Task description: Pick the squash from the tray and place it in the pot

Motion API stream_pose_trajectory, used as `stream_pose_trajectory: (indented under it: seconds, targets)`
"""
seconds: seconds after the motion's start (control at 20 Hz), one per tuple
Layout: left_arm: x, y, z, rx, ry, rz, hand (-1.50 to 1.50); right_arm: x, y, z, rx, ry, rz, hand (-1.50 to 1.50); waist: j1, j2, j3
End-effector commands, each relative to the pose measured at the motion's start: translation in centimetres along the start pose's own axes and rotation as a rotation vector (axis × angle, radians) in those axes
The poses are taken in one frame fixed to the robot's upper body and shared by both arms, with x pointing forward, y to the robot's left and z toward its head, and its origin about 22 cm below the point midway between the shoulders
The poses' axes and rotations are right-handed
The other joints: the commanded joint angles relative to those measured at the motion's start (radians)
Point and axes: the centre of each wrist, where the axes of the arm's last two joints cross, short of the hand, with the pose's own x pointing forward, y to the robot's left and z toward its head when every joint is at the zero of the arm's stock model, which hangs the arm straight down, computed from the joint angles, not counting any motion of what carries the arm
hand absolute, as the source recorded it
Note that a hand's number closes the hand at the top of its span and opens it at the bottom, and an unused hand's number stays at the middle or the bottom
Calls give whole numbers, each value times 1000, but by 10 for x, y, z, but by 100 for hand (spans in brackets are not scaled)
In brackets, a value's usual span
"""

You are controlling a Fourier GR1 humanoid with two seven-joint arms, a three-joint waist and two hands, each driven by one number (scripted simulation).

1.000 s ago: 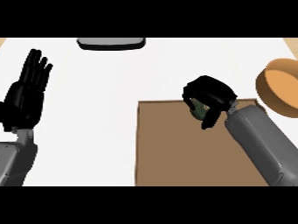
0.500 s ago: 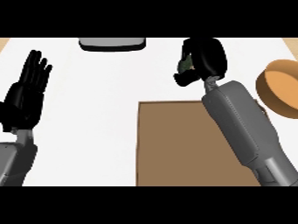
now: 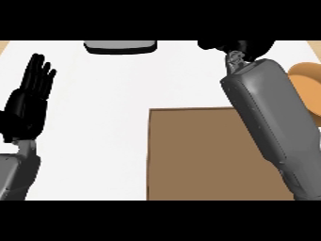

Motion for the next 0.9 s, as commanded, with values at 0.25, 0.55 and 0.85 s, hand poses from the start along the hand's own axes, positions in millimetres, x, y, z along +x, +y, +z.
stream_pose_trajectory:
  seconds: [0.25, 0.55, 0.85]
  targets:
    - [-17, 5, 7, 6, -19, 6, 0, -77, -61, -18, -31, 170, 105, 150, -3, 9, 2]
    - [5, 8, -9, -4, -12, 8, 0, -174, -81, -45, -70, 226, 100, 150, 6, 14, 3]
    - [10, 8, -7, -14, -14, 10, 0, -255, -79, -57, -52, 227, 96, 150, 20, 17, 3]
